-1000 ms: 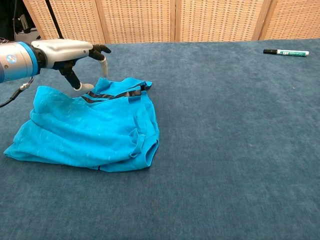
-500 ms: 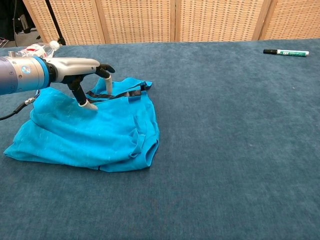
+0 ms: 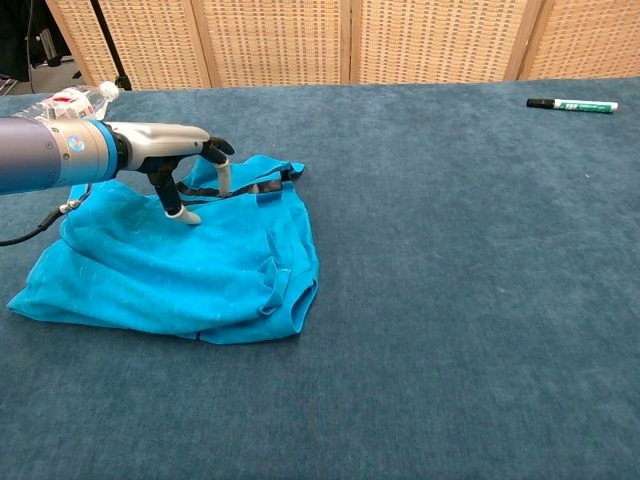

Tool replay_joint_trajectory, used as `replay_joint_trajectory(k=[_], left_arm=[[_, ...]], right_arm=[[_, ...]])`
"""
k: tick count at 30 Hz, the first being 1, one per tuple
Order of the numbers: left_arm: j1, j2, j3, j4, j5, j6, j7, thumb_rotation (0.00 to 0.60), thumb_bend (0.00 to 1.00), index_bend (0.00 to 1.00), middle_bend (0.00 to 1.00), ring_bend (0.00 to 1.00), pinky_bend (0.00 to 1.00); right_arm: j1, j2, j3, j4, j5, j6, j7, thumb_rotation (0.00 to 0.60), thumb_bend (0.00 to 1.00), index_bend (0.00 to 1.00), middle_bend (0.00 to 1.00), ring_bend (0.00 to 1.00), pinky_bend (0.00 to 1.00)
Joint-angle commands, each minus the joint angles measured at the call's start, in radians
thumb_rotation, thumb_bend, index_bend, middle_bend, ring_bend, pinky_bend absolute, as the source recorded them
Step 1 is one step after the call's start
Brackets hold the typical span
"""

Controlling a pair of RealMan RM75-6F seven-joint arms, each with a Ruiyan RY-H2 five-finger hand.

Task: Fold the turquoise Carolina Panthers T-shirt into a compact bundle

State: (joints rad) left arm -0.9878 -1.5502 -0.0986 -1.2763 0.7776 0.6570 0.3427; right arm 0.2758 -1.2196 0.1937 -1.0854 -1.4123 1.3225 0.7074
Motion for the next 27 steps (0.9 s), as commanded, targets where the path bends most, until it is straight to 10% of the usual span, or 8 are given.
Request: replay_joint_trajectory(k=[1,27], left_arm=[[-0.008,-0.003,0.002,0.001,-0.011,-0.010,0.006,0.600,0.26,0.39,0.00,0.00,0.00],[0.016,-0.028,0.002,0.032,0.052,0.047,-0.006,0.600,0.25,0.53,0.00,0.00,0.00]], right_arm=[[0.000,0.000,0.000,0.000,0.000,-0.001,0.000,0.600,0.00,0.00,0.00,0.00,0.00],[-0.002,0.004,0.000,-0.002,0.001,-0.002,0.005,0.600,0.00,0.00,0.00,0.00,0.00]])
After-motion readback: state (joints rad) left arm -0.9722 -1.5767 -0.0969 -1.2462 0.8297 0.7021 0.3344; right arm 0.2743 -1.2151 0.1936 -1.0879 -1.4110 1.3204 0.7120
